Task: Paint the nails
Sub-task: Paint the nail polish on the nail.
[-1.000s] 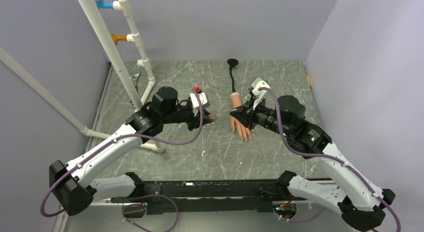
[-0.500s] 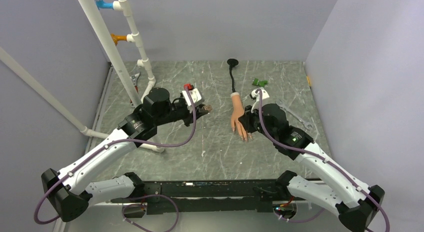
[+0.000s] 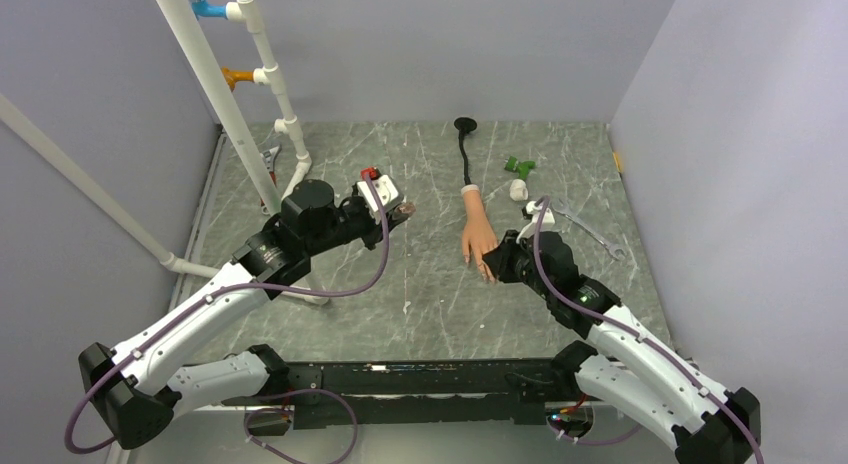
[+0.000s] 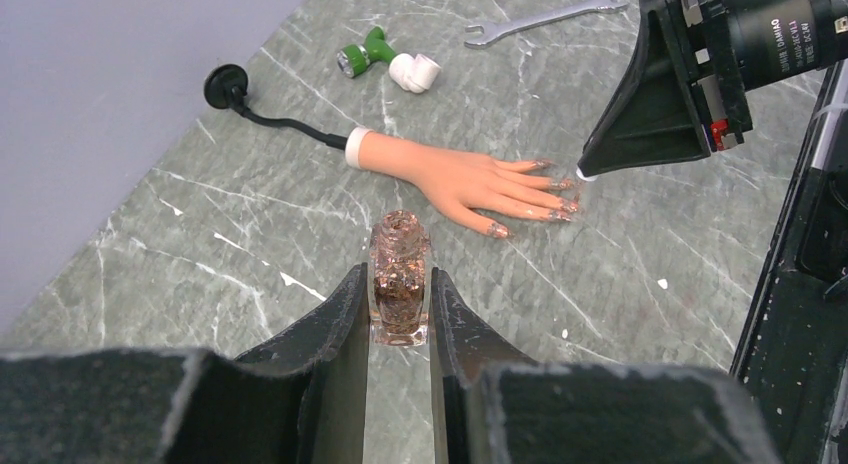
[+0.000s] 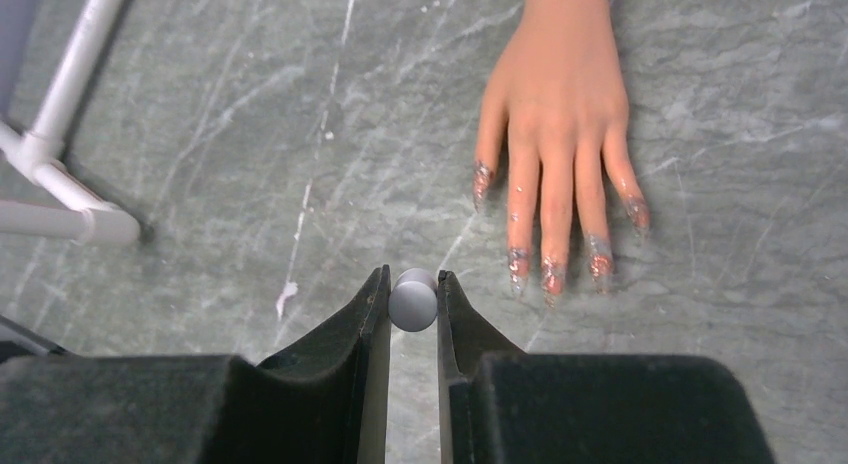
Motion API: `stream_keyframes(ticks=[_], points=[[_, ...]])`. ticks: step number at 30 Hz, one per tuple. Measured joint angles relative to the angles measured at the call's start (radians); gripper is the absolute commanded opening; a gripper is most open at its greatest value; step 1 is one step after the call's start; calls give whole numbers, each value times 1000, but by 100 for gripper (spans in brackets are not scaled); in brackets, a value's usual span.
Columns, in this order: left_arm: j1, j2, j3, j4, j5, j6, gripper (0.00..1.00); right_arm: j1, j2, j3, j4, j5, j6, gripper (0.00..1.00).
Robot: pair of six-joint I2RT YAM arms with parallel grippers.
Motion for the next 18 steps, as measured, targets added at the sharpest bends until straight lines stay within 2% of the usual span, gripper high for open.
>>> stream_keyframes(ticks=[12, 18], points=[[0, 27, -2, 11, -6, -33, 0, 0, 24, -7, 31, 48, 80, 0], [0, 44, -8, -16, -10, -52, 0, 0, 119, -5, 14, 66, 100, 0]])
